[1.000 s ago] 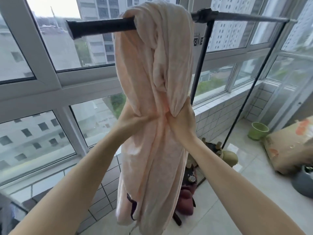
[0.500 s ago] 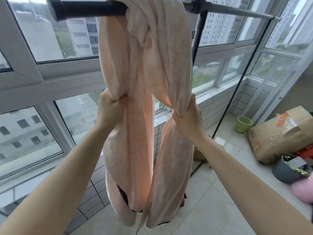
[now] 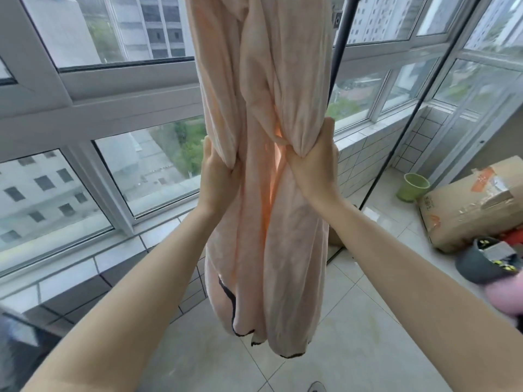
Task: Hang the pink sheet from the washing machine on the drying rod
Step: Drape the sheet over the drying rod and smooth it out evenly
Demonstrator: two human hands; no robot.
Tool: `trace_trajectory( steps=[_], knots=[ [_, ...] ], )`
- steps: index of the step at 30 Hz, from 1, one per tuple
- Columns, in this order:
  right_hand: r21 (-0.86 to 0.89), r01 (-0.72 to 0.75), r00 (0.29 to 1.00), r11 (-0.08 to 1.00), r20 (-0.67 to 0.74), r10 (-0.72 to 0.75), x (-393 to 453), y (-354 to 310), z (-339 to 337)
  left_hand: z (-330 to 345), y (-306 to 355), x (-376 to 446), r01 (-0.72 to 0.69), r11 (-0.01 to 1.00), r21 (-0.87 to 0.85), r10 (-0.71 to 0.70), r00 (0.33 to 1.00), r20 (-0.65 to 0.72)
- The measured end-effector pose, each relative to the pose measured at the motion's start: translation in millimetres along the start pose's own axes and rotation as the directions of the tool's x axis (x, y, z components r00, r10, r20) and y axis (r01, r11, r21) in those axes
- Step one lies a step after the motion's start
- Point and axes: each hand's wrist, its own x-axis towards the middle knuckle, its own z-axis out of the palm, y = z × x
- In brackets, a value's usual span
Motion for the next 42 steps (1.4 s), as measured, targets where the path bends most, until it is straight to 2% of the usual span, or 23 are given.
trace_trajectory(
  steps=[4, 7, 8, 11, 14, 18, 22, 25, 29, 33, 36, 39, 42],
  knots=[
    [0.037, 0.069, 0.997, 0.997, -0.04, -0.068, 14, -18, -1, 6, -17, -7, 0.052, 0.998, 0.03, -0.055, 0.995, 0.087],
    [0.033, 0.066, 0.998, 0.997, -0.003, -0.066, 16, -28, -3, 8, -24, -2, 0.051, 0.996, 0.075, -0.062, 0.986, 0.153],
    [0.021, 0.045, 0.999, 0.999, 0.027, -0.046, 15, -27, -4, 9, -24, 1, 0.081, 0.994, 0.07, -0.092, 0.98, 0.174],
    [-0.004, -0.005, 0.996, 1.0, 0.084, 0.005, 15, -24, -9, -4, -12, 10, 0.293, 0.956, 0.006, -0.285, 0.926, 0.247],
    [0.018, -0.012, 0.993, 1.0, 0.118, 0.01, 19, -26, -17, -25, -5, 16, 0.34, 0.939, -0.047, -0.318, 0.914, 0.252],
    [0.091, 0.066, 0.992, 0.994, 0.104, -0.075, 23, -46, -28, -58, 21, 44, 0.213, 0.967, -0.139, -0.203, 0.976, 0.083],
    [-0.025, 0.295, 0.955, 0.955, 0.013, -0.295, 38, -80, -34, -86, 61, 80, -0.006, 0.989, -0.147, -0.006, 0.997, -0.083],
    [-0.169, 0.459, 0.883, 0.872, -0.018, -0.469, 47, -104, -32, -101, 82, 104, -0.078, 0.98, -0.185, 0.05, 0.988, -0.149],
    [-0.237, 0.547, 0.823, 0.803, -0.019, -0.567, 56, -139, -27, -115, 99, 127, -0.089, 0.983, -0.163, 0.069, 0.99, -0.122],
    [-0.301, 0.559, 0.813, 0.773, 0.017, -0.582, 65, -166, -24, -128, 109, 138, -0.114, 0.969, -0.217, 0.116, 0.993, -0.007],
    [-0.397, 0.525, 0.838, 0.753, 0.085, -0.539, 75, -169, -26, -141, 110, 144, -0.155, 0.974, -0.163, 0.146, 0.987, -0.067],
    [-0.293, 0.499, 0.866, 0.816, 0.137, -0.481, 81, -160, -34, -151, 105, 152, -0.17, 0.982, -0.083, 0.162, 0.982, -0.095],
    [-0.245, 0.486, 0.874, 0.839, 0.164, -0.458, 85, -151, -37, -152, 105, 158, -0.091, 0.97, -0.226, 0.09, 0.996, -0.017]
  ],
)
